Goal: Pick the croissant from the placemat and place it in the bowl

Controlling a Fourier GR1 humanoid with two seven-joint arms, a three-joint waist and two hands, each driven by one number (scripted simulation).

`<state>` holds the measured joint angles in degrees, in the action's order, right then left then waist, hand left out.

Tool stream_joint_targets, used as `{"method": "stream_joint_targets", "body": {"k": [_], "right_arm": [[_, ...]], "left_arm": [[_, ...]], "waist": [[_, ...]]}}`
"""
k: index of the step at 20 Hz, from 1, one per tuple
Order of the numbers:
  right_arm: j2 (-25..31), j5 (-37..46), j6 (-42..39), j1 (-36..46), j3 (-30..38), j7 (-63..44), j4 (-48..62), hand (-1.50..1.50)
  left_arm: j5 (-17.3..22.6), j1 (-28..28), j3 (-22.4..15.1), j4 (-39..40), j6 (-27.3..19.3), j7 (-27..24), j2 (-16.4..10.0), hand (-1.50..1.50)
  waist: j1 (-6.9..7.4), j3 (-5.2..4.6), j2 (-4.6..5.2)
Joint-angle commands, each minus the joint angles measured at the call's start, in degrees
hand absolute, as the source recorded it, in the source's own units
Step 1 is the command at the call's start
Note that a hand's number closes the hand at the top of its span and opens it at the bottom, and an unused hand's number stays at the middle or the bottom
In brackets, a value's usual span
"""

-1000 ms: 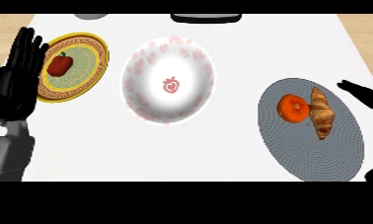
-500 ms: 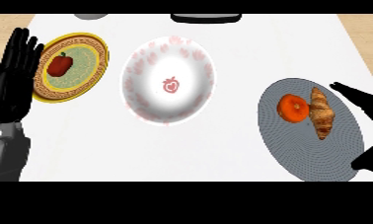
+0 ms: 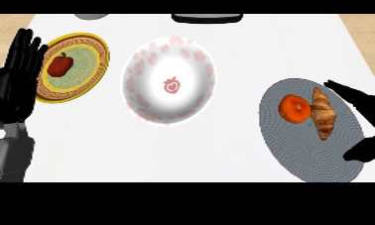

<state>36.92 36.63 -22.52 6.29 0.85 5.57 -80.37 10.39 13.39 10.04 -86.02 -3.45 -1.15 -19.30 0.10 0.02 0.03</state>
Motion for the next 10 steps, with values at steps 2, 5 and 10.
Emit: {"method": "stream_joint_targets", "body": {"k": [2,5,10], "right_arm": [[-1.49,2.89,0.42,-3.82,0.9,2.52,-2.32,-1.5],[-2.67,5.69,-1.1,4.32,0.14,1.34,6.81,-1.5],[-5.2,8.65,0.04,6.7,0.89,1.79,9.54,-1.5]], "left_arm": [[-2.28,0.03,-0.95,-3.03,-2.46,2.86,2.24,0.0],[-1.2,4.31,1.46,3.38,0.7,1.04,-0.04,0.0],[-1.91,2.21,2.09,5.17,1.92,-2.27,1.34,0.0]], "waist": [[-0.26,-0.01,-0.09],[-0.07,-0.01,0.04],[-0.05,-0.02,0.03]]}}
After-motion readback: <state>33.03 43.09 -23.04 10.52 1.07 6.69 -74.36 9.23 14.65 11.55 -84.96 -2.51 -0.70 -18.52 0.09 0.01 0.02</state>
